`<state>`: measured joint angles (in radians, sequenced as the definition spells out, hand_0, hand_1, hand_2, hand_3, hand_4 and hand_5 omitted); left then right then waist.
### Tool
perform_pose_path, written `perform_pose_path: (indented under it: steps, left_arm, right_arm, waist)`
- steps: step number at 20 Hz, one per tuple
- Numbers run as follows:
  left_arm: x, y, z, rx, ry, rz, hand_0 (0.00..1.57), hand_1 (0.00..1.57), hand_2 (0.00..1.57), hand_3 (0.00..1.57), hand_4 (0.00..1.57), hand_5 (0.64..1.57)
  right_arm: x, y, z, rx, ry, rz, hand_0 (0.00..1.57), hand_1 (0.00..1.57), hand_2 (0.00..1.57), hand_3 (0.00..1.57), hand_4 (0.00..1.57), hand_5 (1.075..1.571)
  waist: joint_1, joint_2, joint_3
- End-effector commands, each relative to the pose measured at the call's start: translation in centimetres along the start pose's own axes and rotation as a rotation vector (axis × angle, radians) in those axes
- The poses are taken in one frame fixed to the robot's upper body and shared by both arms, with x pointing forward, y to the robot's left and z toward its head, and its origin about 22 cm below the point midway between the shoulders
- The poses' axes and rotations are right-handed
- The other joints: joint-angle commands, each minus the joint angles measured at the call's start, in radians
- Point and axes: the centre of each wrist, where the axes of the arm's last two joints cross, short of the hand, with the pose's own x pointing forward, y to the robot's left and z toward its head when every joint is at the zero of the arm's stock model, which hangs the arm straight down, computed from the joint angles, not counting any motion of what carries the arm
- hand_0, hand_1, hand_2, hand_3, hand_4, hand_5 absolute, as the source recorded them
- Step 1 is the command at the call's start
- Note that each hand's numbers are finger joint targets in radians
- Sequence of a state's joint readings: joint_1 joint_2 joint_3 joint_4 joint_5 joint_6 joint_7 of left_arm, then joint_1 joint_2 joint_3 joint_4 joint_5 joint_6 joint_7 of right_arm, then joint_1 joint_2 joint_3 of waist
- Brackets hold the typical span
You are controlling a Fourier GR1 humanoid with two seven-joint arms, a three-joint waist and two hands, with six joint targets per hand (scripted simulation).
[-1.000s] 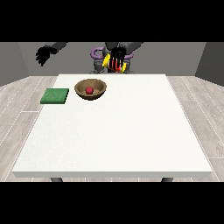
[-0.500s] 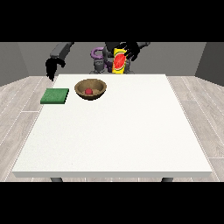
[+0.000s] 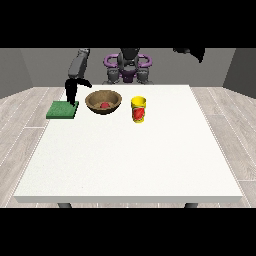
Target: Pick the cup and pour the ball into the bowl, then pick the bowl and place it on the pad
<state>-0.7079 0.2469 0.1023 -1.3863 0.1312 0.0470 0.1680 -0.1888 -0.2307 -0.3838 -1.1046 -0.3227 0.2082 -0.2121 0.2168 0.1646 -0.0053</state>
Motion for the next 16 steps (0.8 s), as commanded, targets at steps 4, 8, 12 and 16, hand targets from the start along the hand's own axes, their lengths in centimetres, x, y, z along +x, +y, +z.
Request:
perform_pose_path:
  steps: [4,8,12,16]
  left_arm:
    - [2.7,12.2,0.4,0.003,-0.063,0.077,0.0,0.0,0.0,0.0,0.31,1.508]
    - [3.3,15.9,1.5,0.037,-0.079,0.065,0.0,0.0,0.0,0.0,0.28,1.508]
    - [3.3,17.7,2.4,0.046,-0.068,0.073,0.0,0.0,0.0,0.0,0.28,1.508]
    - [7.3,17.8,1.8,0.032,-0.077,0.057,0.0,0.0,0.0,0.0,0.27,1.507]
  right_arm:
    - [-2.7,4.4,0.1,0.017,-0.01,-0.035,0.0,0.0,0.0,0.0,0.0,1.568]
    - [-3.1,5.0,-1.7,0.042,0.003,-0.042,0.0,0.0,0.0,0.0,0.0,1.568]
    - [-3.8,5.4,-3.0,0.043,0.003,-0.039,0.0,0.0,0.0,0.0,0.0,1.568]
    - [-4.8,4.7,-3.4,0.035,0.036,-0.027,0.0,0.0,0.0,0.0,0.0,1.57]
  waist:
    - [-0.028,0.052,0.005]
    - [-0.054,0.072,0.0055]
    - [-0.067,0.089,0.0059]
    - [-0.049,0.082,0.0068]
